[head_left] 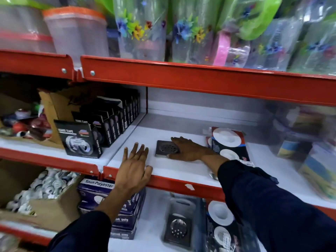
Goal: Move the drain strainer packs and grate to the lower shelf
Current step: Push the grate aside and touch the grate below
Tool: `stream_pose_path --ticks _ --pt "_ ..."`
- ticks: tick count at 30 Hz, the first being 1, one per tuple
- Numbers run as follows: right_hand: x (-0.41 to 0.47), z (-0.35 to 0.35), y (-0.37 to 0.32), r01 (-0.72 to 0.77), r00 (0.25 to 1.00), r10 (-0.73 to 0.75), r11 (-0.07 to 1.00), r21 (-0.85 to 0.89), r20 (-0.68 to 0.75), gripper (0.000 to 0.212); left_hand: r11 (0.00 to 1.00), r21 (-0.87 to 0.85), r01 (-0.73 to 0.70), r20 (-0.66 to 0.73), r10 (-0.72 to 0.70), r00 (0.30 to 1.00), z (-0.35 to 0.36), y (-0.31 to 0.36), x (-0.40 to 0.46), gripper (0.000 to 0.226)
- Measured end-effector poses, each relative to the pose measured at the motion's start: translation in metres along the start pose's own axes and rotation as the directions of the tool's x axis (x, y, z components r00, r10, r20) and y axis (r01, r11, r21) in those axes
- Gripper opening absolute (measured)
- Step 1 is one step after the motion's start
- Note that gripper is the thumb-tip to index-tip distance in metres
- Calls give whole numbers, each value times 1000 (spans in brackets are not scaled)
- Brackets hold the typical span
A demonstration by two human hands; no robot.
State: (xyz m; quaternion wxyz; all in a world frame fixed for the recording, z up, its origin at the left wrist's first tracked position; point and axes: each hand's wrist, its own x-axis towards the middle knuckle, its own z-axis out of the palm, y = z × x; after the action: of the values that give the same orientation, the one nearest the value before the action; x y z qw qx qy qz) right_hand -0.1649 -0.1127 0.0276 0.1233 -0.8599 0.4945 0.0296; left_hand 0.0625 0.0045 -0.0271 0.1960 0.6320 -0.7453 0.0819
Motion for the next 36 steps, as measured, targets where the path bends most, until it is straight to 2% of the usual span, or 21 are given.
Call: stream_pose_path --ticks 3,6,10,13,16,18,23,28,30,31,33,35,36 --pt "18 4 4 28 998 -26 999 -46 54 106 1000 24 9 -4 -9 1000 3 1 2 76" --pt "24 1 5 62 998 -60 996 -71 29 110 1000 18 19 -7 -18 1000 6 0 3 75" --pt "10 -6 4 74 995 -76 997 -34 -59 110 1000 10 18 -12 -18 1000 7 -2 4 75" --pt "-26 -14 -3 99 971 -95 995 9 -220 108 1000 14 14 -31 -14 999 5 -1 3 75" --pt "-79 -8 -15 93 906 -85 996 -2 -414 109 1000 19 8 -26 -7 1000 4 -1 0 75" --pt "-118 11 -22 102 863 -102 994 -27 -495 109 1000 30 5 -26 -5 1000 5 0 0 72" --pt "-181 71 -33 187 798 -219 976 -115 -562 110 1000 -7 18 -43 -18 999 5 2 0 71" --pt "-190 133 -28 401 638 -446 888 -223 -628 101 999 16 38 -18 -38 999 3 5 0 74" --pt "-187 166 -22 468 613 -515 847 -250 -599 98 999 21 44 -12 -44 999 2 5 -1 75" --pt "-183 183 -18 475 638 -517 847 -238 -570 97 999 22 43 -12 -42 999 2 5 -1 75" --pt "-172 213 -11 400 755 -430 900 -172 -496 94 999 18 43 -14 -42 999 1 6 -2 75" --pt "-154 229 -8 214 878 -224 974 -73 -423 93 999 7 49 -12 -49 999 0 7 -2 75" --pt "-144 234 -8 116 916 -116 993 -23 -383 93 999 5 52 -8 -52 999 0 7 -1 75"
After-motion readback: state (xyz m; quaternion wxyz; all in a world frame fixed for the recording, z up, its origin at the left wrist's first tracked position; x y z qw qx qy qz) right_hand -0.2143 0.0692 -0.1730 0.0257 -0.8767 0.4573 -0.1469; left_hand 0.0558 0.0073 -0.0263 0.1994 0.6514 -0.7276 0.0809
